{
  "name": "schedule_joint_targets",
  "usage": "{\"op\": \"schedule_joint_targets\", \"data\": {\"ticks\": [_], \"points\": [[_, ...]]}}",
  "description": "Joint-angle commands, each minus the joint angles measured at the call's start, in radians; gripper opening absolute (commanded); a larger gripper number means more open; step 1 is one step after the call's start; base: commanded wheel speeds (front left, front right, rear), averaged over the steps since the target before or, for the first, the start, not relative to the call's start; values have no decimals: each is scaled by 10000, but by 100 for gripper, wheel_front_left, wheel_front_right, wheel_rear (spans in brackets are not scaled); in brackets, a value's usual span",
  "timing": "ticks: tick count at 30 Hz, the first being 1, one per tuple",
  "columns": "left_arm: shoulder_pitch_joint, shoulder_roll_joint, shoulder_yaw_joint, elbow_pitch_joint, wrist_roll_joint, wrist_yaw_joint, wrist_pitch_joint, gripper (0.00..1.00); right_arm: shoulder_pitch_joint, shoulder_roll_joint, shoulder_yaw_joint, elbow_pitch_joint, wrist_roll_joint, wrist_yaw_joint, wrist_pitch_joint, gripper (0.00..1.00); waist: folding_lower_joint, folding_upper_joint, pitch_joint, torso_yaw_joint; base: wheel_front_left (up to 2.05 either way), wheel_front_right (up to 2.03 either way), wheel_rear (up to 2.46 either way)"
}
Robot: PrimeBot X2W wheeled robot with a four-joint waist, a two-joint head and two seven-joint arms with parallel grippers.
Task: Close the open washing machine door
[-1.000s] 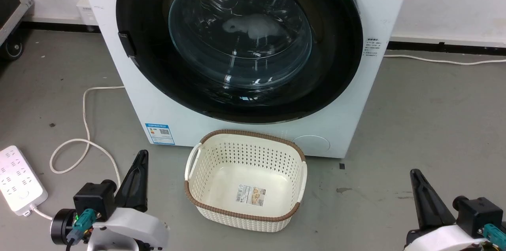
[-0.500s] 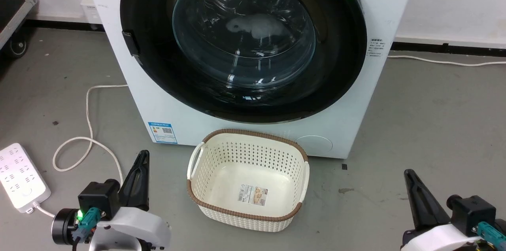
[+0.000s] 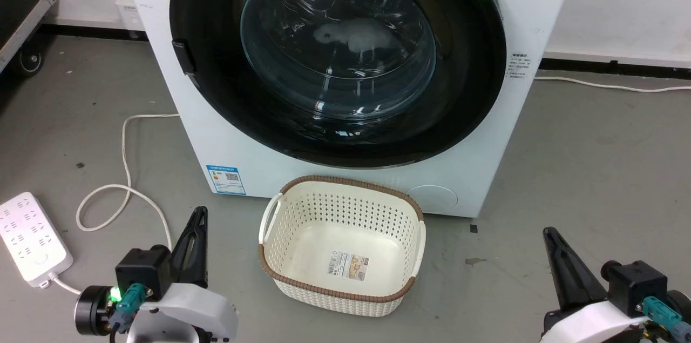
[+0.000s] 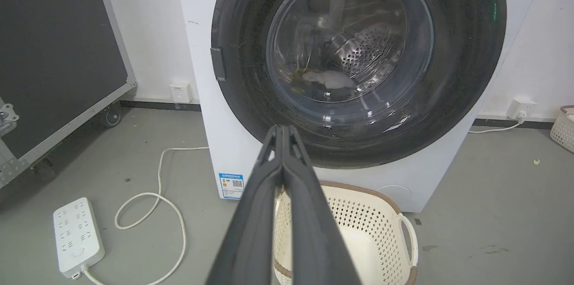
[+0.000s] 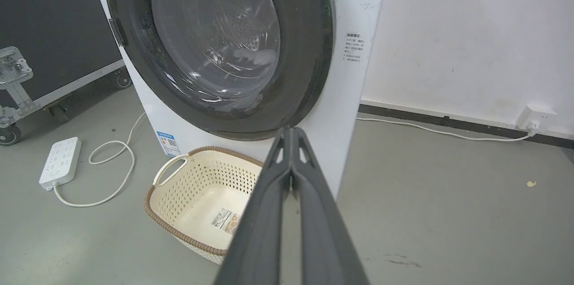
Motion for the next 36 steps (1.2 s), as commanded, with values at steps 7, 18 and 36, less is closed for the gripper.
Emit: {"op": "schedule_joint_targets", "data": {"ticks": [7, 18, 36], "points": [[200, -283, 222, -40, 445, -102, 142, 0, -199, -14, 84, 78, -151, -3, 87, 0, 0, -1, 4, 50, 0, 0, 0], [243, -608, 463, -47, 958, -226, 311, 0, -294, -16, 174, 135, -268, -4, 174, 0, 0, -1, 11, 128, 0, 0, 0], [313, -1139, 856, -58, 1797, -430, 589, 0, -449, -19, 322, 227, -459, -5, 315, 0, 0, -1, 21, 255, 0, 0, 0]]}}
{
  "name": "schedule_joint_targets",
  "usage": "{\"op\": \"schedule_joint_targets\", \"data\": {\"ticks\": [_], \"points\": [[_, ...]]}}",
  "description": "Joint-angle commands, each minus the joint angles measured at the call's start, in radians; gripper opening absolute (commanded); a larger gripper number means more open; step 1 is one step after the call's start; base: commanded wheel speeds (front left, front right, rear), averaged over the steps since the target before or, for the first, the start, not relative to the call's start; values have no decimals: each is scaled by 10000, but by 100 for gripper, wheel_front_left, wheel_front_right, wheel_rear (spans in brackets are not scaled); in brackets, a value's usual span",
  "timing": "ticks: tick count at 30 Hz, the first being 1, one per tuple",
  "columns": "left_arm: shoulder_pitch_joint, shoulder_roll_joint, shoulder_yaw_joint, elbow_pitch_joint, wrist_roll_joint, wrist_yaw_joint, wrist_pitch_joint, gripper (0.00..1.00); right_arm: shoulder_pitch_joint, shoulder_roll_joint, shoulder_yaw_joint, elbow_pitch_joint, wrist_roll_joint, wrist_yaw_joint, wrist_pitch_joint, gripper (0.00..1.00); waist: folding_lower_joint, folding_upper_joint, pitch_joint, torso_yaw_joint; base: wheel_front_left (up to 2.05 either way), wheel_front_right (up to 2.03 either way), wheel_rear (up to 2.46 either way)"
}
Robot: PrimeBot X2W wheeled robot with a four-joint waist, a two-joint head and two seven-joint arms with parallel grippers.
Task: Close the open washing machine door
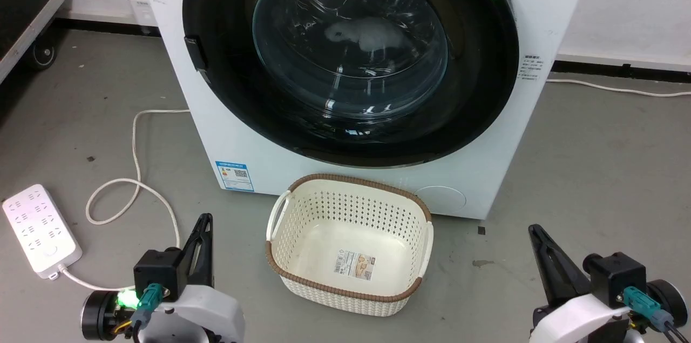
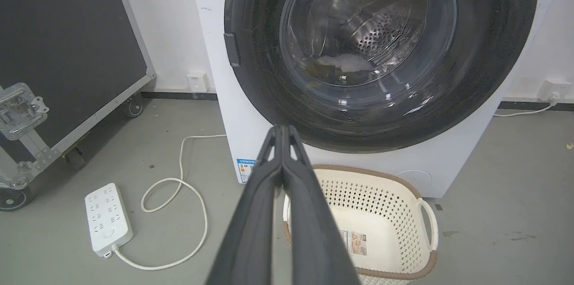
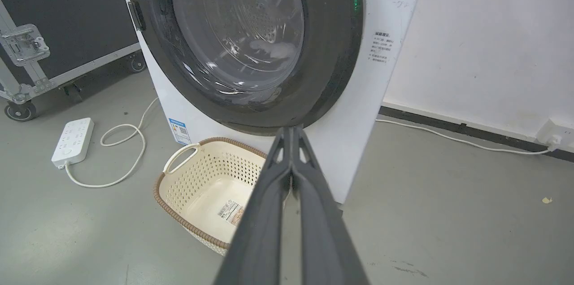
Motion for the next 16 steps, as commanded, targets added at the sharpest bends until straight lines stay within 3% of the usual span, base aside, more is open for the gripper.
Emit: {"op": "schedule_joint_targets", "data": {"ticks": [1, 16], "points": [[162, -99, 82, -45, 178, -77, 77, 0, -190, -19, 39, 45, -90, -7, 45, 0, 0, 0, 0, 11, 0, 0, 0], [185, -266, 206, -49, 442, -141, 164, 0, -239, -20, 85, 74, -151, -7, 89, 0, 0, 0, 4, 51, 0, 0, 0]]}}
